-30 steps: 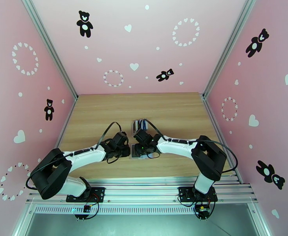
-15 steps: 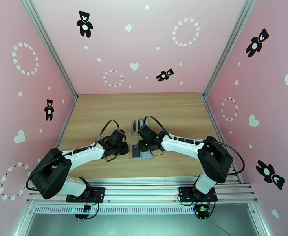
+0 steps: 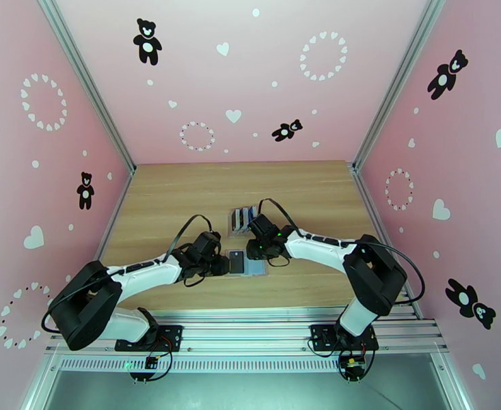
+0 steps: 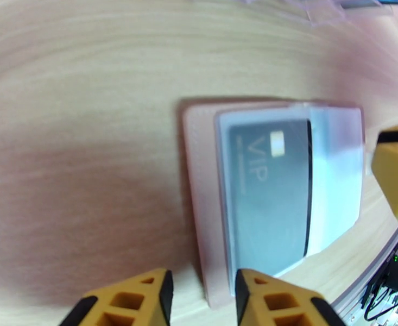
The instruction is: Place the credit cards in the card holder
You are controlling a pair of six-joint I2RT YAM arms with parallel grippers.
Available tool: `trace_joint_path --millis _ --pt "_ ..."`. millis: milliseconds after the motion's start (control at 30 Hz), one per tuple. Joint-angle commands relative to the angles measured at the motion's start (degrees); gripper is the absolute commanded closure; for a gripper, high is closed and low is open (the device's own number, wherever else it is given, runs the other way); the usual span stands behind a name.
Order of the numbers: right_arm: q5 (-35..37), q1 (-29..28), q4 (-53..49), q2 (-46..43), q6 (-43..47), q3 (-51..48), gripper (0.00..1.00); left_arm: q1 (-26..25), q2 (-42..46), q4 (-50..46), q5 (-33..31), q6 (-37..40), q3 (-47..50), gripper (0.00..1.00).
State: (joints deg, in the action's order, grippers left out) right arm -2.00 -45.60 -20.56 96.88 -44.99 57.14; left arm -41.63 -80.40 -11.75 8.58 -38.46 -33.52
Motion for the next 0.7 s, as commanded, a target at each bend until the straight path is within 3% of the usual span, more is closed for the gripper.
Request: trace_joint_path --millis 0,500,667 --pt "-0.1 0.57 0.4 1.59 0.97 0.12 0.65 -1.64 1.36 1.9 0.78 -1.53 1.0 0.61" --pt "-0.7 1.22 1.19 5.3 1.77 1.13 0.65 -2.39 -0.34 3.81 0.38 -2.66 1.35 0.58" --pt "-1.62 1.22 1.81 5.11 1.32 0.35 0.65 -2.4 -0.76 4.45 1.3 -2.85 1.13 0.53"
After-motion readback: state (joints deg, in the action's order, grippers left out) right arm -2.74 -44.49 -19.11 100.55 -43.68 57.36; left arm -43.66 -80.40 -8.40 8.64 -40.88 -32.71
